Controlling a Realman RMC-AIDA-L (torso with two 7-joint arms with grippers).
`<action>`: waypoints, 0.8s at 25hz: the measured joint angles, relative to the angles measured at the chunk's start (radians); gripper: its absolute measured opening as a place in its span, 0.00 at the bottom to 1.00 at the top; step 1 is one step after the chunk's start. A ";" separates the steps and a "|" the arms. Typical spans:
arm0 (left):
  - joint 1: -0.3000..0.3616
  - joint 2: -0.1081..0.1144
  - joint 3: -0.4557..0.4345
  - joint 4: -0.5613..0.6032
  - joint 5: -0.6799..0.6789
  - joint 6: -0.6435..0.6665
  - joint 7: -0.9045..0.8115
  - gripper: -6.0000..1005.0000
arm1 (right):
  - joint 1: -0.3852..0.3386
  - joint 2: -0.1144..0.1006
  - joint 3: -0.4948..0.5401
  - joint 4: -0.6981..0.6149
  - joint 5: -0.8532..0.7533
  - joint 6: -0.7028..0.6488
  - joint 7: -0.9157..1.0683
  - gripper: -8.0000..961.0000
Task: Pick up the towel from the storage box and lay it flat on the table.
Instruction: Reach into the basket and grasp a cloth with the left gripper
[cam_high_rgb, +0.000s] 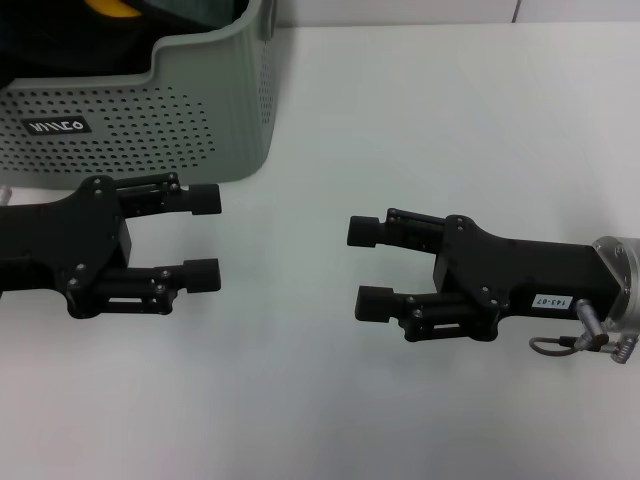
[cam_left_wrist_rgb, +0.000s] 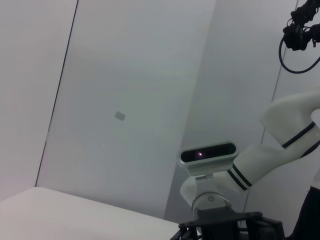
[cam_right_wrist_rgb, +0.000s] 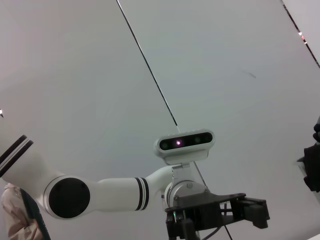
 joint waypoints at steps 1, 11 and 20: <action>0.000 0.000 0.000 0.000 -0.001 0.000 0.000 0.78 | 0.000 0.000 0.000 0.000 0.000 0.000 -0.001 0.90; 0.000 -0.003 -0.002 0.000 -0.004 -0.001 0.002 0.78 | -0.001 0.003 0.000 0.002 0.000 0.004 -0.008 0.90; -0.002 -0.006 -0.001 0.000 -0.005 -0.003 0.002 0.78 | -0.002 0.003 0.000 0.003 0.002 0.007 -0.009 0.90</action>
